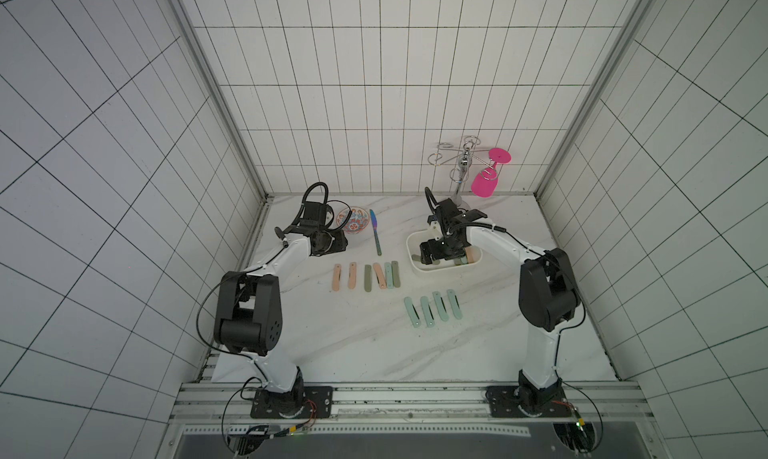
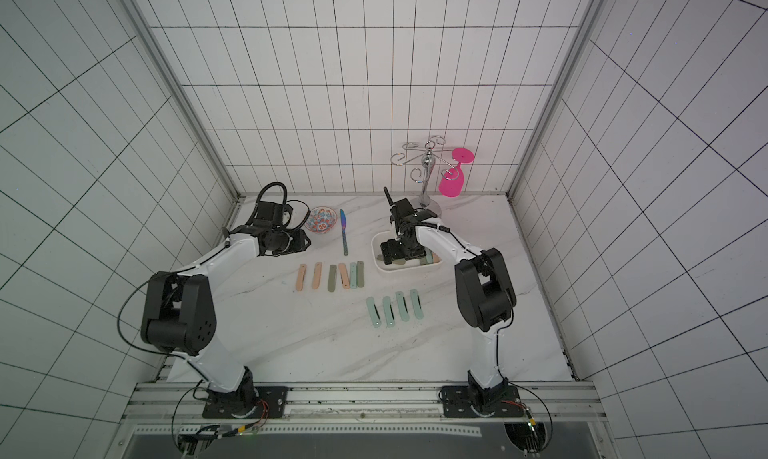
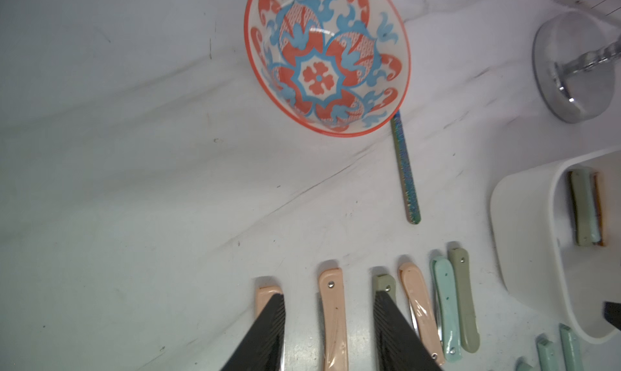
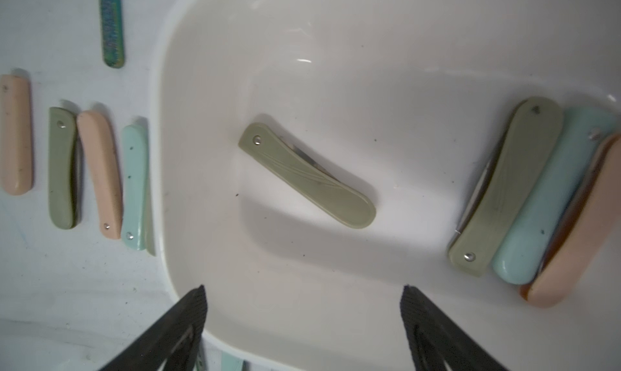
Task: Take the fruit knife out of the storage box
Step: Place the fruit knife at the center of the board, then pick up the fruit knife from the storage box.
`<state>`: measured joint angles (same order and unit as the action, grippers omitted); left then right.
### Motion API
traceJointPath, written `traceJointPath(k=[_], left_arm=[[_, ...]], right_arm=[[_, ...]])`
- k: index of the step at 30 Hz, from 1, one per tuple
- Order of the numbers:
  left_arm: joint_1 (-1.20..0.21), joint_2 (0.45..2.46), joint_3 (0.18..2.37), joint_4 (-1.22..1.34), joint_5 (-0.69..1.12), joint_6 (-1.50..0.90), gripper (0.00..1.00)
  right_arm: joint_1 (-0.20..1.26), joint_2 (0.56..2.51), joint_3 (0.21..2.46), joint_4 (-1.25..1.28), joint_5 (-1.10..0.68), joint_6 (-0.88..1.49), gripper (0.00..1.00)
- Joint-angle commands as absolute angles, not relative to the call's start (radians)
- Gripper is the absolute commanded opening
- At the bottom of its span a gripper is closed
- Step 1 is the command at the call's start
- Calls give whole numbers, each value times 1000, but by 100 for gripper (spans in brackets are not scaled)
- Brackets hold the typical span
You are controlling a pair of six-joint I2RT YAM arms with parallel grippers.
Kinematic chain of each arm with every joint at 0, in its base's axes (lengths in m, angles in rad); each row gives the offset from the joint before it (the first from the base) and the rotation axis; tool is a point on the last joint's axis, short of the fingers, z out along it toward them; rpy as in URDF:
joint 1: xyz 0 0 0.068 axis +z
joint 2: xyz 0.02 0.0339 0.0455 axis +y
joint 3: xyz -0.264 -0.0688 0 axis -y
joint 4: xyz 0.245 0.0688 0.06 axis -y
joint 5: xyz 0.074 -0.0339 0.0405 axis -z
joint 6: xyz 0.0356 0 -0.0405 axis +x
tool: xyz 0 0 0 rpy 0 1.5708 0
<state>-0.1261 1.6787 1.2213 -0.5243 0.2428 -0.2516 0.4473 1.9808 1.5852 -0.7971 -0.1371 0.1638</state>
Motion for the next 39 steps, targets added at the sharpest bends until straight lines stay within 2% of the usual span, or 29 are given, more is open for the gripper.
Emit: traceJointPath(k=[1,5,11,19,26,28,32,35,39], left_arm=[[-126,1625,1204,-471,304,-290,48],[-128,1590,1190,-471,340,-299,48],[-132,1572,1167,-470,363,-304,48],[-133,1595,1178,-465,389,-302,48],[-133,1626,1204,-465,402,-304,48],[-133,1632,1209,-463,403,-304,48],[-133,1640,1218,-464,405,-302,48],[-134,1644,1218,-466,406,-302,48],[-133,1643,1213,-466,405,-305,48]], right_arm=[[425,2011,1637,-809,-41,141,83],[409,2044,1658,-792,-66,141,81],[418,2073,1664,-793,-217,143,88],[438,2117,1663,-814,-193,122,91],[474,2184,1688,-840,-89,92,92],[477,2210,1698,-848,-37,95,90],[471,2249,1713,-851,46,116,79],[458,2259,1719,-830,56,140,67],[430,2259,1733,-796,44,168,36]])
